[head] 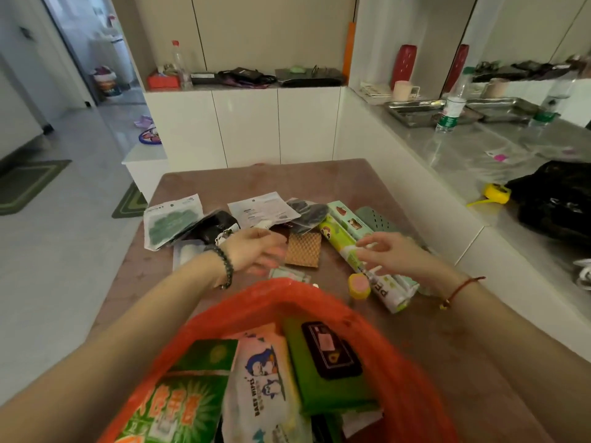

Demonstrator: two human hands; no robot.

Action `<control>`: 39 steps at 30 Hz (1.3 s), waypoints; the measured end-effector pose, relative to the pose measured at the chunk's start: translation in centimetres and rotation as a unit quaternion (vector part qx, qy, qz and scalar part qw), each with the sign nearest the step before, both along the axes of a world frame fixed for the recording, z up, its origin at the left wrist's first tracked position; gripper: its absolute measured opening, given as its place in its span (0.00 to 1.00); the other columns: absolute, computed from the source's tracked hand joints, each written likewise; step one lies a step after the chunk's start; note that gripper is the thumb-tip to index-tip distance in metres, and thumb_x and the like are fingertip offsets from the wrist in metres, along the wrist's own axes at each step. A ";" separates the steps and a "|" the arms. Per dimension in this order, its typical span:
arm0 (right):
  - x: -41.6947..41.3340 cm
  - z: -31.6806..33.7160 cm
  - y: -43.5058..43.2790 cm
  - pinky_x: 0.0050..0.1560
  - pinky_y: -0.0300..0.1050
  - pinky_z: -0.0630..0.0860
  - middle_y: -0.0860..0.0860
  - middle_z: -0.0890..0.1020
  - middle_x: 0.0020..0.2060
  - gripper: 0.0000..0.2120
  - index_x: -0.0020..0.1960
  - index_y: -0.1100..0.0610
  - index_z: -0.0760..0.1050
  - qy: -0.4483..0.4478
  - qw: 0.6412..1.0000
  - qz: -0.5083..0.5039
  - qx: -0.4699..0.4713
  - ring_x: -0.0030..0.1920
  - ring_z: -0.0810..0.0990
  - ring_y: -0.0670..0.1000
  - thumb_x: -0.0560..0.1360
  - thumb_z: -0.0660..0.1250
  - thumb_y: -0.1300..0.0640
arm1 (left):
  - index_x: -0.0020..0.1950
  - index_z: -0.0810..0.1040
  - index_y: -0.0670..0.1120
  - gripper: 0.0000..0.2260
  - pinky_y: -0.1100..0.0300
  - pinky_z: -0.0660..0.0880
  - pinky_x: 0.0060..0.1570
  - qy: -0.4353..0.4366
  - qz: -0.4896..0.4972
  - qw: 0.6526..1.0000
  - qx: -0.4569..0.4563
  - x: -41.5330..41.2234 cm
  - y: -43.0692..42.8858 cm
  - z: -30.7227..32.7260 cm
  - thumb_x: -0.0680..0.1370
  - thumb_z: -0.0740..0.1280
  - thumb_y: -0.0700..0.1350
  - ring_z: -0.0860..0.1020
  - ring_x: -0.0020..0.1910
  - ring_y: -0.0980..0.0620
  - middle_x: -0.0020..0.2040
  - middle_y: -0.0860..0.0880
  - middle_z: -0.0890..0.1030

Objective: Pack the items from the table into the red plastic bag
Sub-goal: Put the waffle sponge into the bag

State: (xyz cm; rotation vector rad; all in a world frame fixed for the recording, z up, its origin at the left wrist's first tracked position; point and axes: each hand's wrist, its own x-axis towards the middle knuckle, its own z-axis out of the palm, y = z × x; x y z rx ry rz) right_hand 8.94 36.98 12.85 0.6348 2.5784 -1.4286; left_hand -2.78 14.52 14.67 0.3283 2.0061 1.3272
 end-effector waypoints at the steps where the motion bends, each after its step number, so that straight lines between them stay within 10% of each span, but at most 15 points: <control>1: -1.6 -0.8 -0.1 0.52 0.48 0.77 0.58 0.80 0.55 0.19 0.61 0.56 0.73 -0.004 0.999 -0.005 0.043 0.48 0.80 0.53 0.73 0.68 0.50 | 0.55 0.75 0.44 0.08 0.64 0.76 0.35 0.017 0.011 1.000 -0.018 -0.9 0.6 -0.7 0.78 0.60 0.44 0.77 0.36 0.54 0.47 0.45 0.78; 7: -11.2 -7.0 -1.8 0.37 0.44 0.68 0.52 0.71 0.31 0.12 0.34 0.57 0.70 -0.094 0.988 0.028 0.122 0.32 0.71 0.49 0.73 0.66 0.54 | 0.63 0.70 0.44 0.14 0.61 0.72 0.38 0.015 0.014 0.995 -0.094 -3.8 1.8 -5.6 0.79 0.59 0.46 0.76 0.44 0.51 0.48 0.49 0.76; 11: -16.6 -11.8 -2.5 0.61 0.49 0.71 0.58 0.73 0.64 0.28 0.66 0.65 0.65 -0.127 0.985 -0.092 0.067 0.63 0.73 0.59 0.72 0.67 0.53 | 0.59 0.70 0.47 0.10 0.60 0.72 0.39 -0.040 0.032 0.996 -0.078 -5.1 2.3 -7.2 0.79 0.59 0.46 0.75 0.41 0.54 0.44 0.53 0.77; 15: -18.7 -14.6 -2.8 0.64 0.54 0.68 0.64 0.65 0.68 0.34 0.70 0.66 0.55 -0.113 0.969 -0.219 0.027 0.66 0.69 0.63 0.71 0.68 0.58 | 0.62 0.71 0.45 0.15 0.59 0.73 0.39 -0.084 0.068 0.992 -0.066 -6.5 1.6 -7.7 0.78 0.59 0.49 0.77 0.44 0.51 0.54 0.47 0.78; 18: -18.5 -14.5 -2.3 0.39 0.48 0.77 0.63 0.81 0.46 0.10 0.48 0.62 0.72 -0.118 0.962 -0.224 -0.105 0.42 0.81 0.57 0.68 0.70 0.64 | 0.64 0.70 0.45 0.15 0.58 0.74 0.42 -0.113 0.084 0.989 -0.045 -6.8 0.8 -7.5 0.79 0.58 0.48 0.77 0.44 0.50 0.58 0.45 0.77; 21: -16.4 -11.4 -2.5 0.21 0.36 0.69 0.52 0.71 0.15 0.12 0.33 0.59 0.67 -0.123 0.931 -0.197 -0.281 0.19 0.69 0.46 0.73 0.64 0.68 | 0.67 0.67 0.44 0.18 0.58 0.73 0.42 -0.133 0.111 0.985 -0.014 -6.6 0.3 -6.7 0.78 0.59 0.49 0.76 0.46 0.48 0.58 0.44 0.75; 24: -12.8 -6.1 -3.7 0.31 0.40 0.73 0.52 0.77 0.27 0.08 0.37 0.58 0.72 -0.088 0.924 -0.130 -0.350 0.31 0.74 0.48 0.75 0.62 0.65 | 0.67 0.68 0.44 0.20 0.57 0.74 0.40 -0.148 0.132 0.979 0.039 -5.7 0.0 -5.2 0.77 0.59 0.51 0.77 0.43 0.49 0.56 0.44 0.76; 27: -7.6 -0.8 -6.0 0.47 0.46 0.76 0.51 0.83 0.47 0.07 0.50 0.56 0.76 0.001 0.960 -0.023 -0.278 0.48 0.80 0.51 0.74 0.65 0.62 | 0.61 0.72 0.48 0.17 0.61 0.76 0.45 -0.129 0.058 0.984 0.110 -3.3 -0.2 -2.8 0.75 0.61 0.54 0.78 0.43 0.55 0.50 0.51 0.79; 32: -0.8 4.3 -12.0 0.52 0.46 0.78 0.47 0.82 0.53 0.14 0.61 0.50 0.72 0.123 0.972 0.023 -0.197 0.52 0.81 0.48 0.75 0.64 0.57 | 0.62 0.73 0.43 0.33 0.52 0.63 0.70 -0.044 0.027 0.983 0.179 1.2 -2.3 -0.1 0.61 0.75 0.56 0.72 0.65 0.50 0.64 0.46 0.76; 36: 2.3 5.2 -14.7 0.50 0.39 0.77 0.43 0.80 0.50 0.14 0.57 0.47 0.71 0.293 0.953 -0.033 -0.071 0.51 0.80 0.43 0.74 0.66 0.58 | 0.55 0.73 0.49 0.17 0.74 0.73 0.51 0.103 -0.051 0.985 0.130 4.1 -6.3 0.8 0.71 0.68 0.55 0.78 0.48 0.65 0.51 0.51 0.79; 39: 5.2 4.9 -16.3 0.44 0.27 0.74 0.39 0.78 0.46 0.14 0.51 0.43 0.72 0.377 0.926 0.000 0.007 0.46 0.78 0.36 0.71 0.69 0.58 | 0.64 0.66 0.53 0.35 0.72 0.72 0.54 0.214 -0.151 0.965 -0.016 5.0 -11.0 -0.4 0.61 0.69 0.66 0.75 0.54 0.60 0.54 0.56 0.74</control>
